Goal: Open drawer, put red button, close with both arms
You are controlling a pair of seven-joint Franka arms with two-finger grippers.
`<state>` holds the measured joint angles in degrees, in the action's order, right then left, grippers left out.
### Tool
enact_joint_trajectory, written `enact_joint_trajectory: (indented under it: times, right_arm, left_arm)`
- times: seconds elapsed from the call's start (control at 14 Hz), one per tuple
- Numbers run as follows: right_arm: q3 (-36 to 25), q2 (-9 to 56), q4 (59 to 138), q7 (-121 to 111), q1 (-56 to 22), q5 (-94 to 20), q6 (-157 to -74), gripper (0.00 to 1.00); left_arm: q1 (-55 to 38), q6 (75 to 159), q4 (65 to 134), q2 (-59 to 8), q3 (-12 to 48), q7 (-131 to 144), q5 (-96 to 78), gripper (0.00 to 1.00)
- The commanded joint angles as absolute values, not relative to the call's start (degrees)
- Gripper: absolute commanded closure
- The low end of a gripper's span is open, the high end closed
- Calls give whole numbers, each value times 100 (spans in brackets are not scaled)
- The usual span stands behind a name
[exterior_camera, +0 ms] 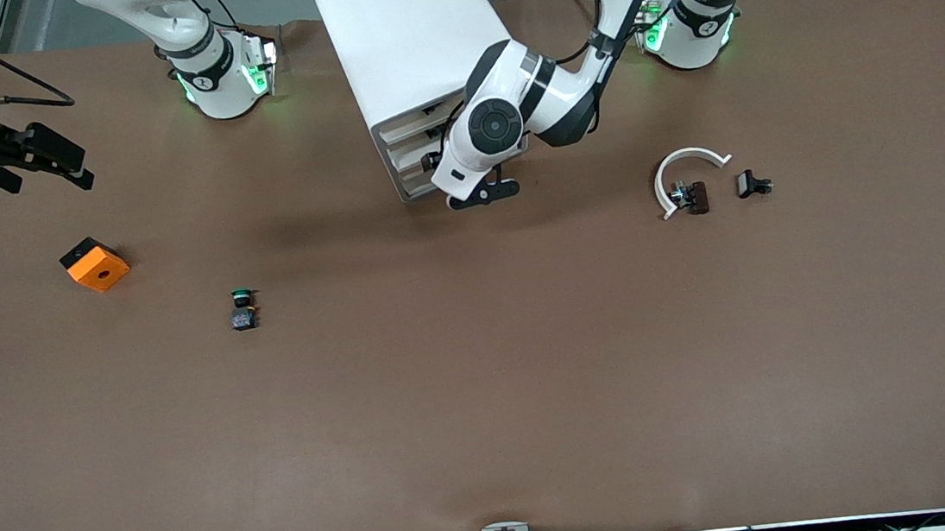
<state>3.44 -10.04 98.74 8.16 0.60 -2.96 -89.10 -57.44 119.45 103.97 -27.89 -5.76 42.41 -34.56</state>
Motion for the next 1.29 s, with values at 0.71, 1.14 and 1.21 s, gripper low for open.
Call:
enact_joint_trajectory:
  times: [0.71, 1.14, 1.21]
  right_arm:
    - [387, -870, 9624, 791, 141, -141, -8815, 0]
    - [369, -826, 9545, 817, 132, -141, -8807, 0]
    - [369, -826, 9545, 817, 132, -141, -8807, 0]
  left_arm:
    - [-4573, 11874, 9933, -2733, -431, 4236, -3508, 0]
    - [-3360, 11874, 9466, -2567, -431, 4219, -2208, 0]
    - [-3201, 11865, 9405, -2506, -431, 4227, -2067, 0]
